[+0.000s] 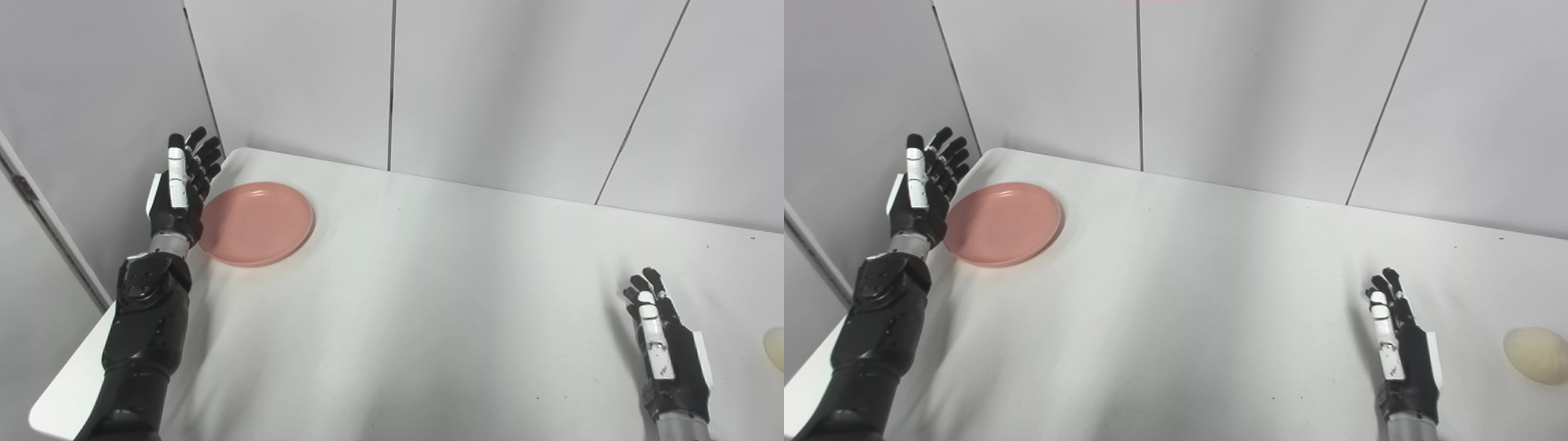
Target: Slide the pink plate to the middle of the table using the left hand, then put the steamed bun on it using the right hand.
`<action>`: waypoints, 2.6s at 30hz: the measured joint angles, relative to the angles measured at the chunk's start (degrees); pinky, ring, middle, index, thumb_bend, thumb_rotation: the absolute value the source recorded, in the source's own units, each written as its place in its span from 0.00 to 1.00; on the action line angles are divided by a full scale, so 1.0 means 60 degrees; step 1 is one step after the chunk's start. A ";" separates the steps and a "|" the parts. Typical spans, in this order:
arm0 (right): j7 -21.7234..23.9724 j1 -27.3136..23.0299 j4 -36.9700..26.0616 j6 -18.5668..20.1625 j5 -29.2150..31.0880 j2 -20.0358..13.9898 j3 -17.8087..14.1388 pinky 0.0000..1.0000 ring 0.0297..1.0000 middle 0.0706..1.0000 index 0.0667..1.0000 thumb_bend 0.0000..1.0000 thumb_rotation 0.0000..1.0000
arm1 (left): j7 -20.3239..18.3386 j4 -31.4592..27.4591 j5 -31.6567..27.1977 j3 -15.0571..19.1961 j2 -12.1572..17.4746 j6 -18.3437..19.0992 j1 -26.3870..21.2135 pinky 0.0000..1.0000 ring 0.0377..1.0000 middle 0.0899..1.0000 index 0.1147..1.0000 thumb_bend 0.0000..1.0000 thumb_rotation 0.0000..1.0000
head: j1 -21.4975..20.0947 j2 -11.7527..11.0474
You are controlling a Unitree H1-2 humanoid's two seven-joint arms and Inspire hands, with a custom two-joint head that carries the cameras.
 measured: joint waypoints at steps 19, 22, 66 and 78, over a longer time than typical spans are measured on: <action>0.0098 0.0075 -0.0355 0.0180 0.0201 -0.0022 0.0026 0.97 0.92 0.92 0.93 0.33 0.84 | 0.0667 0.1236 0.0775 0.0014 0.0245 -0.0693 -0.0004 0.94 0.90 0.87 0.84 0.86 1.00 | 0.0059 -0.0015; 0.0081 0.0077 -0.0358 0.0200 0.0197 -0.0011 0.0022 0.97 0.91 0.92 0.93 0.33 0.85 | 0.0732 0.1365 0.0882 0.0009 0.0306 -0.0764 -0.0004 0.93 0.90 0.87 0.84 0.86 1.00 | 0.0044 -0.0015; -0.0005 0.0099 -0.0599 0.0412 0.0109 0.0010 0.0028 0.98 0.91 0.92 0.93 0.32 0.83 | 0.0624 0.1165 0.0809 -0.0251 0.0408 0.0133 0.0130 0.95 0.90 0.85 0.83 0.83 1.00 | 0.0044 0.0102; -0.0002 0.0099 -0.0606 0.0420 0.0107 0.0008 0.0030 0.98 0.92 0.92 0.93 0.31 0.86 | 0.0586 0.1417 0.0944 -0.0471 0.0548 0.0132 0.0057 1.00 0.94 0.89 0.86 0.84 1.00 | 0.0059 0.0117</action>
